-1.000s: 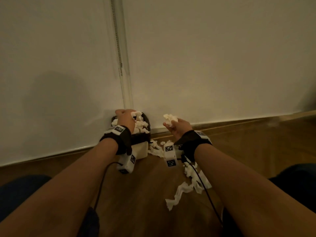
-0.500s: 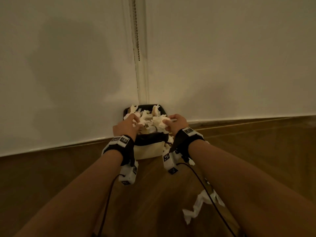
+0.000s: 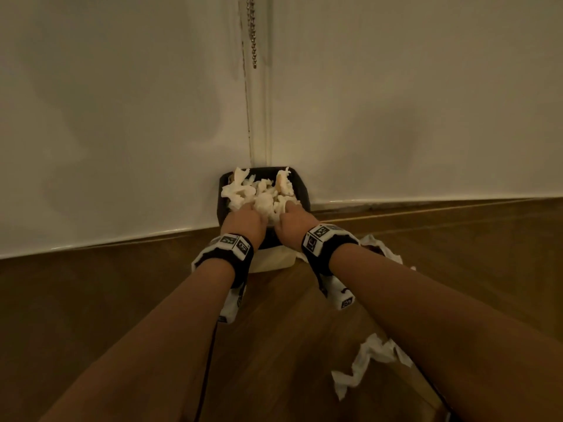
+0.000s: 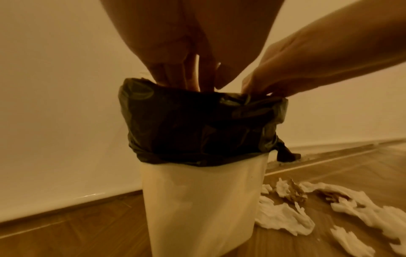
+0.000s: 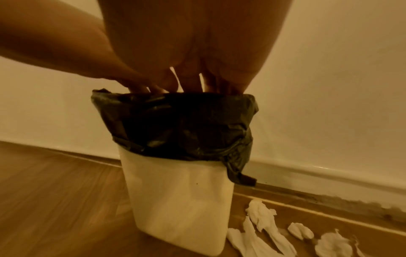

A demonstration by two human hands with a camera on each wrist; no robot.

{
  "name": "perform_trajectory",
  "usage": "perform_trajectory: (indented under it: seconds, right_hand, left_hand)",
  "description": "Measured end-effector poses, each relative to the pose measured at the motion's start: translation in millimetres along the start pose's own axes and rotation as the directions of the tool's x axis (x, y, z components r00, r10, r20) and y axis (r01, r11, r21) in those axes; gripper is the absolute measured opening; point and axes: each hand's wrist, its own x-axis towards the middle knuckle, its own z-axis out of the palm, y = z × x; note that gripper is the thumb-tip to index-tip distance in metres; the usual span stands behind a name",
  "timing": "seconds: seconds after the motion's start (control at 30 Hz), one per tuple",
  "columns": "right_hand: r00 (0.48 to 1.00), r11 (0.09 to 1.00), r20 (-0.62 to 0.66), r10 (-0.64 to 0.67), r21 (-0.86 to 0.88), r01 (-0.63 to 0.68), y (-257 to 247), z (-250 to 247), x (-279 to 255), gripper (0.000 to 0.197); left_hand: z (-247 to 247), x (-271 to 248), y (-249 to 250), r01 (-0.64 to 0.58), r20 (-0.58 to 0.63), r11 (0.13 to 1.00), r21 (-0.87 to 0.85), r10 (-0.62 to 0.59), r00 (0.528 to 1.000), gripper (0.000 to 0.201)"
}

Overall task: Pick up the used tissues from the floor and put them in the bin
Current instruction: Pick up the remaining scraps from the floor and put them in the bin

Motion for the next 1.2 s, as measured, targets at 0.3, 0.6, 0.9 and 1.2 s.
perform_trajectory:
  seconds: [0.3, 0.6, 0.9, 1.2]
  right_hand:
    - [0.998, 0.974, 0.056, -0.042, -0.221, 0.053, 12.0, -3.8, 2.5, 0.051]
    - [0.94, 0.995, -0.327, 0.099, 0.054, -0.087, 69.2, -40.0, -59.3, 0.035]
    - [0.919, 0.924, -0.193, 0.344, 0.247, -0.293, 164.5, 12.2, -148.7, 0.03]
    - [0.853, 0.823, 0.039, 0.521, 0.239, -0.514, 251.8, 71.4, -203.7, 0.032]
  left_hand:
    - [8.2, -6.9, 10.6, 0.039, 0.055, 0.972, 0.234, -0.053, 0.997, 0.032]
    - [17.8, -61.3, 69.6, -0.075, -0.39, 0.994, -0.079, 0.039, 0.92, 0.027]
    - [110.8, -108.1, 146.4, -0.456, 0.369, 0.878, -0.144, 0.476, 0.798, 0.042]
    - [198.8, -116.0, 153.0, -0.786, 0.717, 0.618, -0.013, 0.554, 0.423, 0.134]
